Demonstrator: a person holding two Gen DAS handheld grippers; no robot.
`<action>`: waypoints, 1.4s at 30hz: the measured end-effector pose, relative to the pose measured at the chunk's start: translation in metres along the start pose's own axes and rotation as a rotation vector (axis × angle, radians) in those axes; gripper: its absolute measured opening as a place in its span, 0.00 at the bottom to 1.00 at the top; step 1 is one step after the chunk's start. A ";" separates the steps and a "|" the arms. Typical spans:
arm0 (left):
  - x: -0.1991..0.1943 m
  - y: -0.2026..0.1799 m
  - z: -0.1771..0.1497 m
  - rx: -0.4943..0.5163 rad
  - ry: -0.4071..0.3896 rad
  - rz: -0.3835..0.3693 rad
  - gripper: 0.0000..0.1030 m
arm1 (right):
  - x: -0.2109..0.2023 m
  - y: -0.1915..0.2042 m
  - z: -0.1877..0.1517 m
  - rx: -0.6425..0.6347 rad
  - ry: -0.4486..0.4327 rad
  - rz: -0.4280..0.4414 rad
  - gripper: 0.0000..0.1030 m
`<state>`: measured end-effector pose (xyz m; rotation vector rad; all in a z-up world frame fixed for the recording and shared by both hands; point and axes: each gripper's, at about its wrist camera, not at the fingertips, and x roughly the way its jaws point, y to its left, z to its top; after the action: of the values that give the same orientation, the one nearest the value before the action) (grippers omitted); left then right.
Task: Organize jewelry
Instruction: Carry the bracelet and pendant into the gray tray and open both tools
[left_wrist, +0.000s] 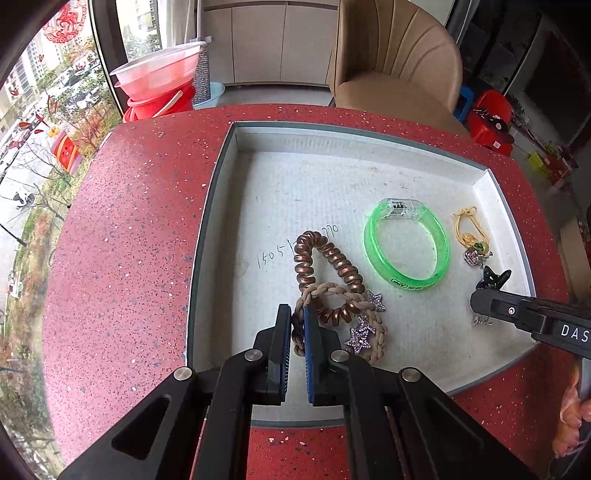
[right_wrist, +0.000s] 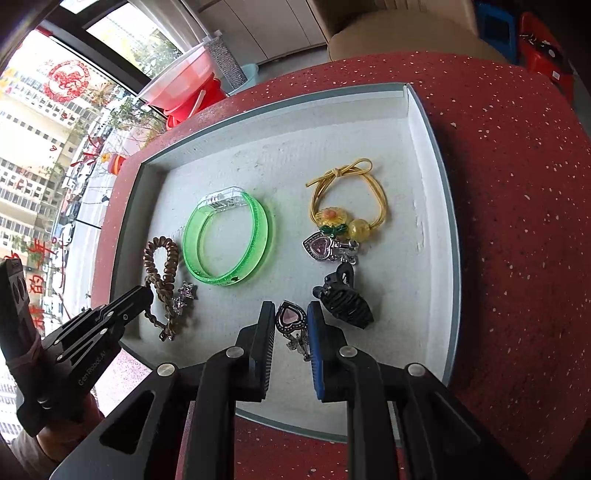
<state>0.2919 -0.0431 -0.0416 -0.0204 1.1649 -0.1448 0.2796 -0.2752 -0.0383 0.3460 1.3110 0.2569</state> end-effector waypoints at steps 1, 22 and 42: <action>0.001 -0.003 0.000 0.006 -0.001 0.007 0.24 | 0.000 -0.002 0.001 0.000 -0.002 -0.008 0.19; 0.004 -0.020 -0.003 0.078 0.013 0.099 0.25 | -0.008 -0.010 -0.001 0.054 -0.027 0.039 0.45; -0.016 -0.021 -0.002 0.086 -0.049 0.111 0.25 | -0.044 0.004 -0.029 0.085 -0.097 0.115 0.61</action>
<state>0.2818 -0.0613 -0.0259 0.1159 1.1072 -0.0953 0.2409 -0.2852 -0.0034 0.5012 1.2107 0.2786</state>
